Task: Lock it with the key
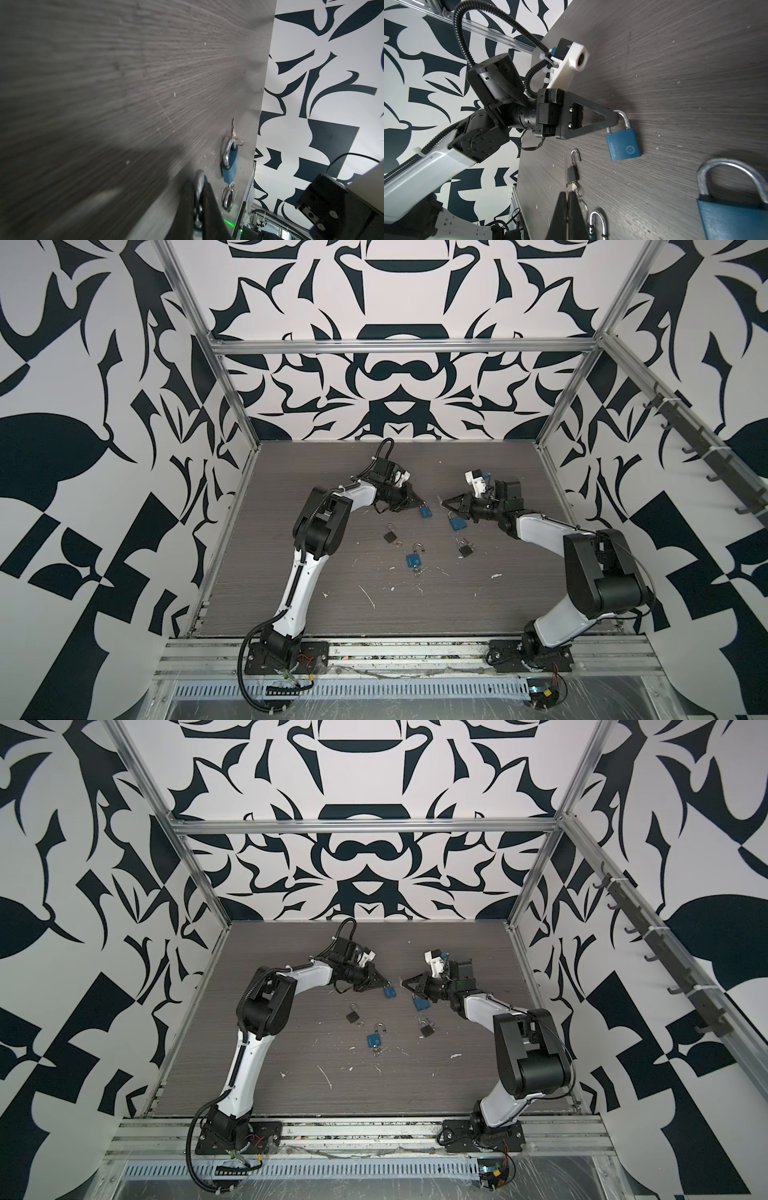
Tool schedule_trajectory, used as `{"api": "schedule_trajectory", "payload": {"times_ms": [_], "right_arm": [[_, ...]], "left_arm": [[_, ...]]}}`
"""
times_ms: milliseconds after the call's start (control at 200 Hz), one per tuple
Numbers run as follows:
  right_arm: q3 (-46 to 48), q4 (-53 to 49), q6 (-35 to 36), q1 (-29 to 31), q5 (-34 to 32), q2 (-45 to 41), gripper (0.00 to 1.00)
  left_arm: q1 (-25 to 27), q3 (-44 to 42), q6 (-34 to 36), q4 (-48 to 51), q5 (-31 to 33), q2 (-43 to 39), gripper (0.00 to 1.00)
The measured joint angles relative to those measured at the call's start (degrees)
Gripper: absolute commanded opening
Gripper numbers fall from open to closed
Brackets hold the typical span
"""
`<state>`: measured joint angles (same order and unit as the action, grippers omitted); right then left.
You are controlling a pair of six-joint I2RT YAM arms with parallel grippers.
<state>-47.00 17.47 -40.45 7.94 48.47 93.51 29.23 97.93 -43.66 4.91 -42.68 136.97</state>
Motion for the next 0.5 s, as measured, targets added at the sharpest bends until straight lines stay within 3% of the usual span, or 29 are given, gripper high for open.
{"api": "schedule_trajectory", "payload": {"times_ms": [245, 500], "right_arm": [[-1.8, -0.1, -0.1, 0.0, -0.6, 2.6, 0.00], [-3.0, -1.3, 0.0, 0.2, -2.6, 4.5, 0.00]], "left_arm": [[0.0, 0.0, 0.2, 0.2, 0.4, 0.0, 0.27], [-0.3, -1.4, 0.0, -0.8, 2.0, -0.6, 0.32]]}}
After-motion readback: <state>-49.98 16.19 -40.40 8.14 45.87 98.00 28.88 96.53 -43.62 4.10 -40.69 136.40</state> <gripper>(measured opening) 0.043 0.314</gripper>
